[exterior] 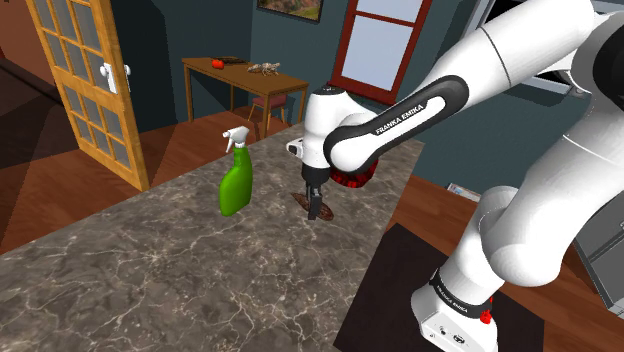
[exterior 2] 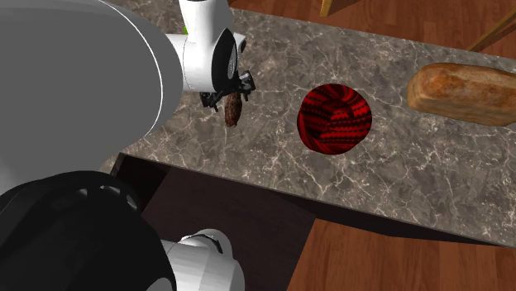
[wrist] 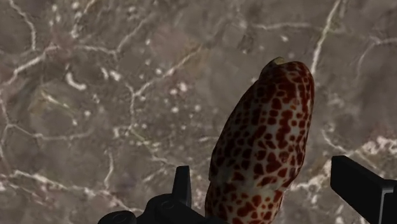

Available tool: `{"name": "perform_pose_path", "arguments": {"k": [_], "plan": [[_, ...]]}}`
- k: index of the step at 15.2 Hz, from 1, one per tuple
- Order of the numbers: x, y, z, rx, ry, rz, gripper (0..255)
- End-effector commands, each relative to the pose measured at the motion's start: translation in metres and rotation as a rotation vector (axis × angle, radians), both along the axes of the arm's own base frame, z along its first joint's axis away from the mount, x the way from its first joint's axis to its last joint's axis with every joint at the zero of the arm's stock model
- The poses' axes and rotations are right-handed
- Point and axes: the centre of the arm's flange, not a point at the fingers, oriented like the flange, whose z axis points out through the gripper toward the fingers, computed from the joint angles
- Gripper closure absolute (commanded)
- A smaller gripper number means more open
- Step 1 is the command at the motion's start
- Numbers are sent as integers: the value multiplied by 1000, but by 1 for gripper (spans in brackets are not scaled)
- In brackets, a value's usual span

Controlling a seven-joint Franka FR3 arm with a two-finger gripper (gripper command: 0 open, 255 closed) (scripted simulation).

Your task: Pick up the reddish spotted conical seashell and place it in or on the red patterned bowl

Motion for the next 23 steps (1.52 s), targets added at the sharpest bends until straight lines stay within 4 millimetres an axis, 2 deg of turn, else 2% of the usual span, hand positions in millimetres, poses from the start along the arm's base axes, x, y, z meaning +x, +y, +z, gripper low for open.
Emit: {"name": "perform_pose_path", "arguments": {"k": [1,3,4,13,23], "plan": [[0,0,0,0,0,0,0],[0,0,0,0,0,0,0],[0,0,0,0,0,0,255],[0,0,0,0,0,0,255],[0,0,53,0,0,0,255]]}}
